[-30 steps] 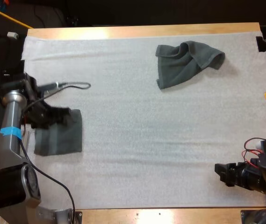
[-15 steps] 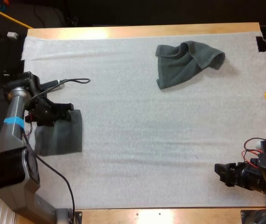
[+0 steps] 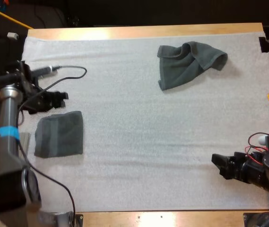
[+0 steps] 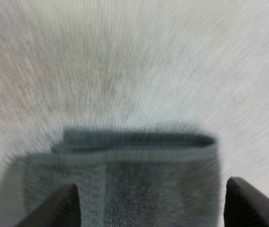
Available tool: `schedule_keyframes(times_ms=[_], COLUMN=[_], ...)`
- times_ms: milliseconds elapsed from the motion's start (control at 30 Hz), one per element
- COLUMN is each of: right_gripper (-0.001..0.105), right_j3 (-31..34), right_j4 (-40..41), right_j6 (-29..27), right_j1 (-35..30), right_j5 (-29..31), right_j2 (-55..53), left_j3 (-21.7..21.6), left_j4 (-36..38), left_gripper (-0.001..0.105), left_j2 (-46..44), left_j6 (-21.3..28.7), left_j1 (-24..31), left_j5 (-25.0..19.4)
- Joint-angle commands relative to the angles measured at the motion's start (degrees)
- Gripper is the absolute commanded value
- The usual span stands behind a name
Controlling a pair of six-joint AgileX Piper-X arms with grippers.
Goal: Pick towel from pile, fold and stack
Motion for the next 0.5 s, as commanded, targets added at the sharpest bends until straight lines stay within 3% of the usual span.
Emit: schedule_keyframes(times_ms=[0,133,300,467], right_gripper=[0.068,0.068,0.068,0.068], right_j3=[-0.3,-0.3,-0.3,-0.3], right_j4=[-1.3,-2.4,-3.1,-4.9], right_j6=[-0.6,-2.7,-8.5,-12.8], right_j1=[0.2,0.2,-0.7,-5.8], right_j5=[1.2,5.1,4.9,4.9], right_j2=[-0.3,-0.1,4.6,9.3], left_j3=[-0.6,-0.7,-0.7,-0.7], left_j4=[0.4,0.9,1.2,1.9], left_gripper=[0.060,0.060,0.060,0.060], left_j2=[-2.0,-7.7,-14.3,-17.0], left_j6=[-0.3,-0.2,-0.5,-0.8], left_j1=[-0.6,-3.1,-9.7,-15.0], left_j5=[0.2,0.2,-0.2,-1.8])
